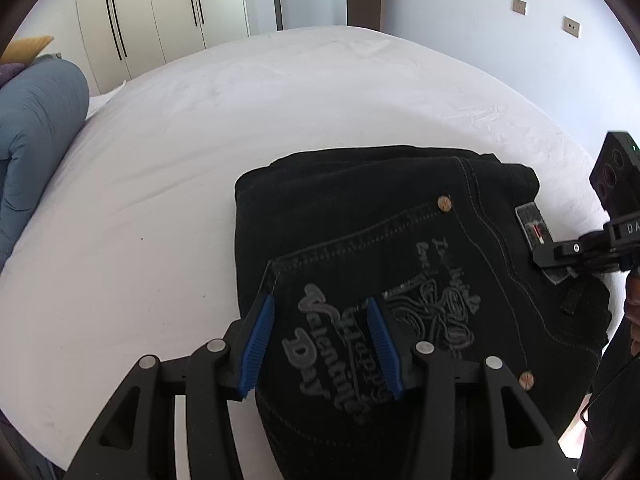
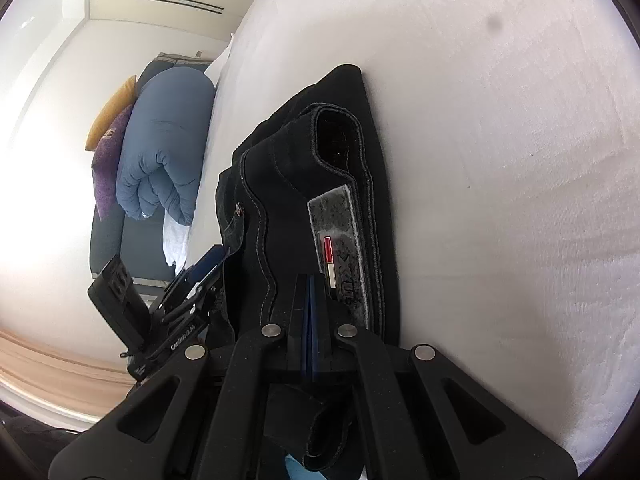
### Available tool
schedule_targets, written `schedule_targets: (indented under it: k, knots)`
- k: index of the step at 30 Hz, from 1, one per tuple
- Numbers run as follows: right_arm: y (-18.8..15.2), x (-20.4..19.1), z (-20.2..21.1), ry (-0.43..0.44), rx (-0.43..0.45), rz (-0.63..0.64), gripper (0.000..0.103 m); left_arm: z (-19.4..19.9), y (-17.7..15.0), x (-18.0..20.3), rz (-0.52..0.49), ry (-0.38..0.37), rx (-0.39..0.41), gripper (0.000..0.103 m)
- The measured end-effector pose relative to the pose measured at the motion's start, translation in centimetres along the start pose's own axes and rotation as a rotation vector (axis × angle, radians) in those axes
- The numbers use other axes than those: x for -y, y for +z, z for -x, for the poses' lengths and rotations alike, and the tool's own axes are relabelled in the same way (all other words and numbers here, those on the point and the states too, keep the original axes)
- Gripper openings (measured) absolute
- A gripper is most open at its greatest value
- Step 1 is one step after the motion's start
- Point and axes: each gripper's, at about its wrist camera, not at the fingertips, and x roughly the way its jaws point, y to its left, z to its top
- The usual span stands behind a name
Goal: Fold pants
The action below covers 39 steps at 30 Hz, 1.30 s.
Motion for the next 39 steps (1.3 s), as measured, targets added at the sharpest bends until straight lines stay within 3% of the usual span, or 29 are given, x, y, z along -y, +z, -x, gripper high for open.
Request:
schedule_targets:
  k: [4, 7, 12, 14, 16, 19, 21, 26, 30, 32, 34, 35, 37, 38, 39]
  knots:
    - [-0.4, -0.8, -0.2, -0.017, 0.015, -0.007, 0.000, 1.3, -2.5, 2.1, -0.062, 0.085, 0.026, 0.050]
    - [-1.0, -2.4, 0.3, -0.043, 0.023, -0.008, 0.000, 1.8, -3.5, 1.5, -0.001, 0.064, 0.027, 0.050]
    - [-4.2, -7.0, 1.2, 0.006, 0.001, 0.077, 0.002, 1.3, -2.9, 1.7, -0.019, 0.054, 0.018, 0.050]
    - [-6.0, -7.8, 0.6, -0.014, -0.025, 0.118, 0.002, 0.9, -2.7, 1.4, -0.005, 0.044, 0.021, 0.050]
    - [-7.2, -6.3, -0.7, -0.058, -0.059, 0.096, 0.001, 0.8, -3.0, 1.5, -0.004, 0.045, 0.024, 0.050]
    - [-7.9, -3.2, -1.0, 0.081, -0.007, 0.055, 0.000, 0.8, -3.2, 1.7, -0.010, 0.052, 0.034, 0.050]
    - [-8.1, -2.6, -0.8, 0.119, 0.004, 0.044, 0.000, 0.8, -3.3, 1.7, -0.007, 0.049, 0.035, 0.050]
    - [-7.8, -3.2, 1.5, 0.082, 0.011, 0.061, 0.000, 0.7, -3.2, 1.5, -0.001, 0.041, 0.033, 0.050]
    - [-6.8, -2.6, 6.2, 0.048, 0.124, 0.017, 0.005, 0.8, -3.0, 1.2, 0.005, 0.036, 0.027, 0.050]
    - [-6.1, -2.6, 7.9, -0.009, 0.159, 0.020, 0.006, 1.3, -2.8, 1.0, 0.009, 0.028, 0.024, 0.056]
    - [-5.3, -2.8, 8.1, -0.038, 0.161, 0.019, 0.008, 1.9, -2.5, 0.4, 0.028, 0.031, 0.011, 0.071]
    - [-4.9, -3.0, 7.8, -0.041, 0.157, 0.016, 0.013, 2.5, -2.4, -0.3, 0.056, 0.026, 0.016, 0.073]
    - [-4.0, -3.0, 7.1, -0.056, 0.147, 0.003, 0.042, 3.7, -2.3, -1.8, 0.113, 0.017, 0.037, 0.080]
    - [-3.5, -3.0, 6.8, -0.052, 0.154, -0.013, 0.072, 4.2, -2.2, -2.8, 0.145, 0.019, 0.047, 0.090]
    - [-3.0, -2.9, 6.7, -0.043, 0.170, -0.028, 0.080, 4.4, -2.1, -3.7, 0.174, 0.019, 0.052, 0.094]
